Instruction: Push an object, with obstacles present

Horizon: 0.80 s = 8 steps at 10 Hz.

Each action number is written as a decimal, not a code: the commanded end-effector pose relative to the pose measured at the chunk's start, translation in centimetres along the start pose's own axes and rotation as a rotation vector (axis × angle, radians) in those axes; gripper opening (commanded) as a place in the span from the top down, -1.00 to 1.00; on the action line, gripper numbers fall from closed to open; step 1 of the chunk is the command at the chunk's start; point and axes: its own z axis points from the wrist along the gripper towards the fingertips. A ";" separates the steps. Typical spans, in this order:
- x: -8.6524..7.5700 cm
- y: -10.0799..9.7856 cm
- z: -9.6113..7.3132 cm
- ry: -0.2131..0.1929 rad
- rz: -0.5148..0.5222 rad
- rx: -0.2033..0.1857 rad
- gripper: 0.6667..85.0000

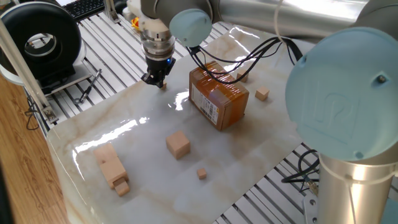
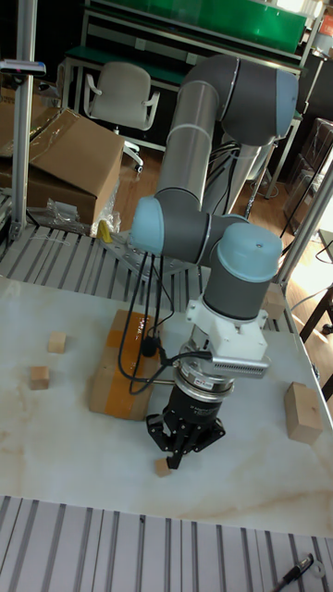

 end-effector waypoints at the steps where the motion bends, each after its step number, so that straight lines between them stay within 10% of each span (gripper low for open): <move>1: -0.1 -0.2 -0.2 -0.006 0.024 -0.015 0.98; 8: -0.4 0.6 -0.2 -0.015 0.037 -0.048 0.98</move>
